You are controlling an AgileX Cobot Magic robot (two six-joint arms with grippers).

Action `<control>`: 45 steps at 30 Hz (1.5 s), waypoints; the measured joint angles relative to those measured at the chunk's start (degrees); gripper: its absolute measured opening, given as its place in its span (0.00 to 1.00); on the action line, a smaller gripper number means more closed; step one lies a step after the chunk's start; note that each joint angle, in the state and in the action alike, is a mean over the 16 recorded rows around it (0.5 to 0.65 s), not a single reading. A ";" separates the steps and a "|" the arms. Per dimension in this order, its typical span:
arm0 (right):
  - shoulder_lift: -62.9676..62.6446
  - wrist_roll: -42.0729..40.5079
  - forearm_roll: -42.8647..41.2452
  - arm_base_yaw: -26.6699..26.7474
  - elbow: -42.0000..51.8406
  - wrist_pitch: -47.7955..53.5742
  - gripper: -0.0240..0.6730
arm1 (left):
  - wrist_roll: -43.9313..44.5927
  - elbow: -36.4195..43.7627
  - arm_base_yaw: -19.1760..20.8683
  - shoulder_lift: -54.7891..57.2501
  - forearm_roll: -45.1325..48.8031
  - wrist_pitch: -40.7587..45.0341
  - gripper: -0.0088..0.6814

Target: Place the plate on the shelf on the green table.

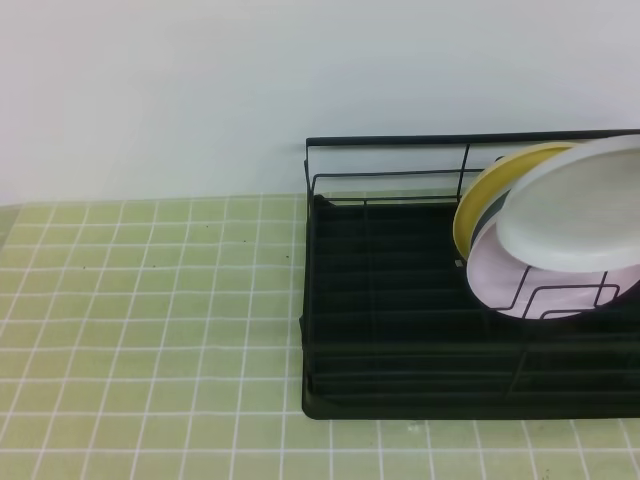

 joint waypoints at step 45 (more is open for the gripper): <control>7.11 1.03 4.10 0.00 0.18 1.95 0.35 | -2.04 1.00 34.40 -20.79 1.84 -12.89 0.01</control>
